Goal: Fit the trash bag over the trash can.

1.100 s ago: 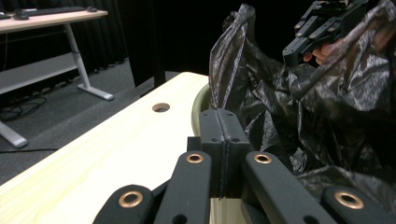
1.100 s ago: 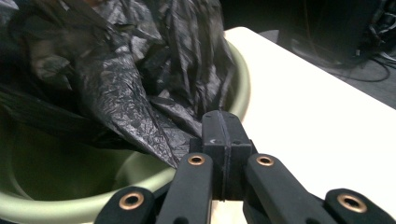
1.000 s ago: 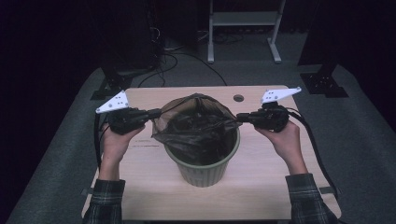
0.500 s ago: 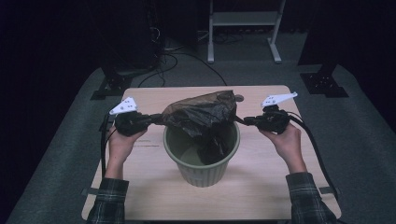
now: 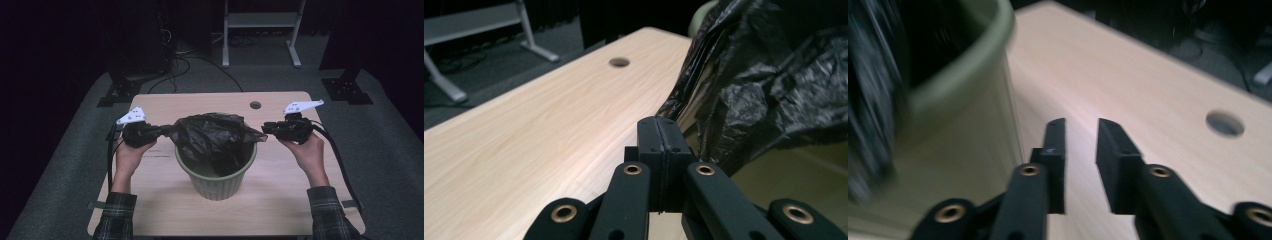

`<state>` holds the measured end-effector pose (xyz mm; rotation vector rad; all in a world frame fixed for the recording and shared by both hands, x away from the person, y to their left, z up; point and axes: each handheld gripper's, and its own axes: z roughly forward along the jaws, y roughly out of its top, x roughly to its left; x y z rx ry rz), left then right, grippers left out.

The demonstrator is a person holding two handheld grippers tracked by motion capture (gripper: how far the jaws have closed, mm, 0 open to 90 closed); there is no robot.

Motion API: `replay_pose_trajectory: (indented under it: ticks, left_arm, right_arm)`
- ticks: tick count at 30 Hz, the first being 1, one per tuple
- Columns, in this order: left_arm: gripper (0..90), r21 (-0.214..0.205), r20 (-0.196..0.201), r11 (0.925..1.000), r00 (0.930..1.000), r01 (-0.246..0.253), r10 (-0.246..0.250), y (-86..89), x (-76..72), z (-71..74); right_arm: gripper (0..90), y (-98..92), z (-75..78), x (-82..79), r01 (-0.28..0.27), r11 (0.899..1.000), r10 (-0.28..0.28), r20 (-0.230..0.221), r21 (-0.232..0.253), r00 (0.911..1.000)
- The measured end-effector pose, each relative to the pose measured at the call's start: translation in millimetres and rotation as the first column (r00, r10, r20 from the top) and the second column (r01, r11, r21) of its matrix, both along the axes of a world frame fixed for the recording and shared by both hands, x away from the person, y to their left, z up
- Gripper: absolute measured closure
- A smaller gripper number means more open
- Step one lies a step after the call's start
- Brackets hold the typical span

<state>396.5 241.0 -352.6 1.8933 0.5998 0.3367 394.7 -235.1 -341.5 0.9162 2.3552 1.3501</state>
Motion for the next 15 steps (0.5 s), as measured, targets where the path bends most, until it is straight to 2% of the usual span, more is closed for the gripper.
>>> replay_pose_trajectory:
  ticks: [5,7,9,13,14,15]
  left_arm:
    - [89.7,-0.007,0.013,0.9999,0.9998,0.016,-0.016,-4.6,-1.8,3.1]
    - [89.7,-0.004,0.013,0.9999,0.9998,0.016,-0.016,-5.7,-2.3,3.4]
    - [89.7,-0.007,0.014,0.9998,0.9998,0.017,-0.017,-6.0,-2.6,3.5]
    - [89.6,-0.014,0.018,0.9997,0.9996,0.021,-0.02,-6.0,-4.0,4.8]
    - [88.3,-0.025,0.021,0.9995,0.9996,0.019,-0.019,-5.3,-4.5,5.6]
    - [83.0,-0.039,0.026,0.9991,0.9996,0.013,-0.012,-4.4,-5.1,7.1]
  right_arm:
    - [64.5,-3.1,30.3,-15.2,-0.046,0.993,0.038,0.075,0.109,0.9965]
    - [62.3,-2.7,40.8,-22.2,-0.091,0.984,0.078,0.088,0.154,0.993]
    - [59.4,0.8,48.0,-29.4,-0.157,0.968,0.141,0.093,0.194,0.9856]
    - [55.3,13.2,54.6,-44.6,-0.248,0.947,0.231,0.105,0.205,0.9673]
    - [53.1,17.0,54.8,-47.6,-0.267,0.943,0.249,0.111,0.2,0.9621]
    - [51.8,21.5,54.1,-49.4,-0.282,0.94,0.265,0.108,0.191,0.9581]
